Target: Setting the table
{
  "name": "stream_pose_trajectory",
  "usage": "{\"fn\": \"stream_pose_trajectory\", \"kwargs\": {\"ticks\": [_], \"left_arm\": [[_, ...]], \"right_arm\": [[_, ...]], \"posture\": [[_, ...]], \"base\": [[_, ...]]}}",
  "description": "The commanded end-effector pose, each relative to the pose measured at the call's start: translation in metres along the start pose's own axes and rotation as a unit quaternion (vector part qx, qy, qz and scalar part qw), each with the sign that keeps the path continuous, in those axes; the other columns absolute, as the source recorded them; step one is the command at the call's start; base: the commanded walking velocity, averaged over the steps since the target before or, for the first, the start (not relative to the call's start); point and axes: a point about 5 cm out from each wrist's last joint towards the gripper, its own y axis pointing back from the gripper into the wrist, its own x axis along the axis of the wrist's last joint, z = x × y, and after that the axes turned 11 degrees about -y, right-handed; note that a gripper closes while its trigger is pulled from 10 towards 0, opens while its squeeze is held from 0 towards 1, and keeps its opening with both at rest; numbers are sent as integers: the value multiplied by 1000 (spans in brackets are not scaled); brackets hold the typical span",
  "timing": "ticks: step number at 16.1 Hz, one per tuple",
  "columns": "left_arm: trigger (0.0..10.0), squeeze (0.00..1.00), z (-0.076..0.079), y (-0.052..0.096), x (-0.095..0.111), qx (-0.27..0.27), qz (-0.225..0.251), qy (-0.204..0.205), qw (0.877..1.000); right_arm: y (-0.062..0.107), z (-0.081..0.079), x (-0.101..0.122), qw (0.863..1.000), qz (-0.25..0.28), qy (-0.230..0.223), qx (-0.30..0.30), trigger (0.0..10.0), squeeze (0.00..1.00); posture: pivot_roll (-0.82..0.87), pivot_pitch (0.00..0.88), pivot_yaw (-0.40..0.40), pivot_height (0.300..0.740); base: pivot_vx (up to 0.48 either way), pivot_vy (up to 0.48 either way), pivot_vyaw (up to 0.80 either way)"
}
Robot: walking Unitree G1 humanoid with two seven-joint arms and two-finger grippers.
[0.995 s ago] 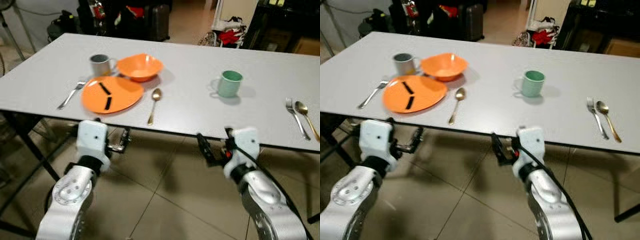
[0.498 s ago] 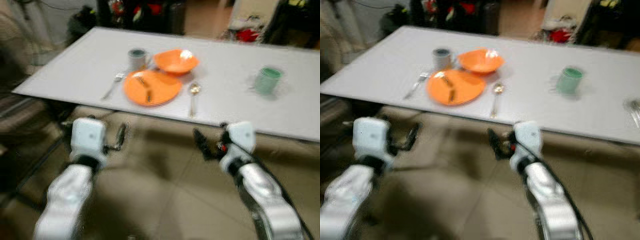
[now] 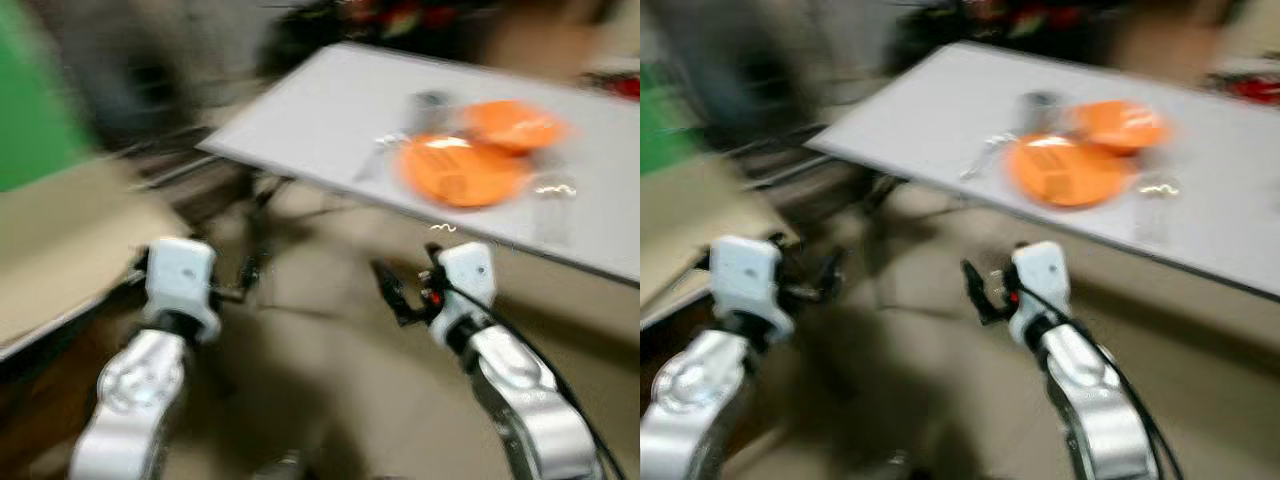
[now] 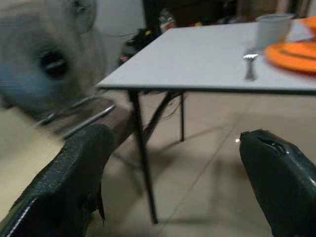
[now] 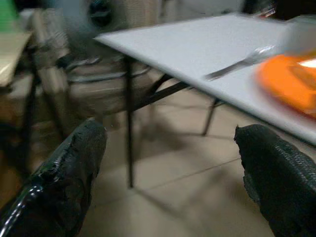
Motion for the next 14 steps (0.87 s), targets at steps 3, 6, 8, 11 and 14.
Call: {"fn": "stream_pose_trajectory", "kwargs": {"ticks": [3,6,8,11,14], "left_arm": [[10000,0,-5,-1,6,10,8,-9,1000],[10000,0,-7,-3,8,15,13,-11,1000],[10000,0,-9,-4,10,19,16,-12,1000],[10000,0,-13,-6,13,32,19,-9,999],[10000,0,-16,-11,18,42,36,9,998]], "right_arm": [[-1,-6,9,999,20,-1,27,10000,1000],[-4,-6,11,999,25,0,31,10000,1000],[-6,-7,11,999,26,0,34,10000,1000],[-8,-4,11,999,32,-28,17,10000,1000],[-12,-6,12,999,30,-13,36,10000,1000]], "posture": [[18,50,4,740],[20,45,1,740],[20,43,1,740],[21,43,2,740],[23,29,4,740]], "base": [[0,364,800],[0,365,800],[0,356,800],[0,0,267],[0,0,0]]}}
